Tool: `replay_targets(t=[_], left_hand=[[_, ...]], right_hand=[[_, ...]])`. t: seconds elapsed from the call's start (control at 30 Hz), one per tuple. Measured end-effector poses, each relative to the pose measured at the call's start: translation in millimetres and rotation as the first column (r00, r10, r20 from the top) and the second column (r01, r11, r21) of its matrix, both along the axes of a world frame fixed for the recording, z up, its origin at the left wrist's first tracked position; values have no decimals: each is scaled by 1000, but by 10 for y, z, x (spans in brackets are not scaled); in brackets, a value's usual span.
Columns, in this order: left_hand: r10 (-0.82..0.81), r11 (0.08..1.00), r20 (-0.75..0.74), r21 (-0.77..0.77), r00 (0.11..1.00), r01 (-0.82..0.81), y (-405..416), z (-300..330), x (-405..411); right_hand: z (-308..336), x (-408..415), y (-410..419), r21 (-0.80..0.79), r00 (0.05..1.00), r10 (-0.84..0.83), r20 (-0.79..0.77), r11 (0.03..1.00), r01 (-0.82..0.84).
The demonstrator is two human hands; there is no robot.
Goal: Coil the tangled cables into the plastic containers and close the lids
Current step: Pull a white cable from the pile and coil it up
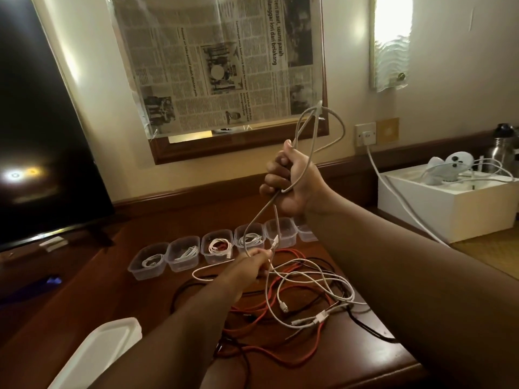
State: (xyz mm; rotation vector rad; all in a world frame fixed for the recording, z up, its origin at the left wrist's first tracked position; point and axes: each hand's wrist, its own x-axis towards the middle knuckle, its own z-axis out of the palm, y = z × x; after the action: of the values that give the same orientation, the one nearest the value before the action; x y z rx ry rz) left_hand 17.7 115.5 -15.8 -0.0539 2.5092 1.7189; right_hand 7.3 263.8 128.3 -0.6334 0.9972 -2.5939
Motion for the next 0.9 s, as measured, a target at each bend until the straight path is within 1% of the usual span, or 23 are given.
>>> replay_targets(t=[0.07, 0.1, 0.13, 0.17, 0.27, 0.33, 0.37, 0.43, 0.47, 0.5, 0.53, 0.57, 0.63, 0.7, 0.73, 0.77, 0.8, 0.83, 0.9], left_hand=[[26, 999, 11, -41, 1000, -25, -29, -5, -8], [64, 997, 21, -38, 998, -63, -38, -2, -14], [108, 994, 32, 13, 994, -109, -52, 6, -26], [152, 983, 34, 98, 988, -155, -60, 36, -40], [255, 916, -33, 328, 966, -231, -136, 266, -65], [297, 866, -94, 446, 950, -227, -197, 476, -46], [319, 850, -126, 477, 940, -224, -216, 575, -16], [349, 858, -215, 466, 912, -219, -262, 737, 64], [346, 882, -274, 422, 897, -211, -287, 797, 117], [324, 913, -339, 357, 883, -198, -317, 851, 184], [283, 944, -401, 276, 871, -179, -359, 896, 261], [230, 969, -455, 190, 860, -158, -399, 945, 354], [120, 991, -546, 11, 829, -135, -486, 1038, 550], [-10, 964, -619, -214, 785, -157, -543, 1137, 761], [-88, 929, -622, -333, 778, -160, -567, 1180, 855], [-153, 893, -592, -425, 791, -145, -576, 1215, 946], [-193, 870, -541, -481, 818, -113, -576, 1239, 1020], [-214, 850, -484, -520, 849, -83, -579, 1249, 1098], [-240, 804, -407, -592, 881, -54, -571, 1262, 1243]], right_hand=[[-17, -33, 62, -12, 999, -49, -19, 999, 49], [-24, -49, 93, 1, 996, -88, -34, 996, 88], [-28, -62, 124, 26, 990, -132, -55, 991, 133], [-35, -67, 155, 60, 981, -177, -82, 981, 182], [-83, -62, 230, 182, 951, -274, -141, 937, 297], [-137, -55, 246, 235, 953, -276, -127, 925, 299], [-168, -56, 247, 247, 961, -257, -103, 929, 274], [-214, -63, 245, 255, 985, -168, -42, 951, 173], [-229, -60, 255, 279, 993, -117, -22, 953, 118], [-241, -52, 264, 339, 996, -83, -13, 937, 83], [-250, -42, 275, 429, 998, -67, -8, 901, 64], [-259, -27, 285, 534, 998, -59, 0, 844, 49], [-285, 18, 295, 717, 999, -43, 1, 697, 29], [-315, 72, 289, 823, 999, -29, -33, 566, 44], [-329, 102, 276, 850, 999, -25, -49, 523, 55], [-338, 135, 259, 867, 998, -21, -61, 495, 64], [-355, 151, 242, 874, 998, -20, -67, 481, 69], [-374, 174, 220, 875, 997, -22, -67, 478, 70], [-424, 207, 197, 862, 999, -19, -47, 504, 50]])
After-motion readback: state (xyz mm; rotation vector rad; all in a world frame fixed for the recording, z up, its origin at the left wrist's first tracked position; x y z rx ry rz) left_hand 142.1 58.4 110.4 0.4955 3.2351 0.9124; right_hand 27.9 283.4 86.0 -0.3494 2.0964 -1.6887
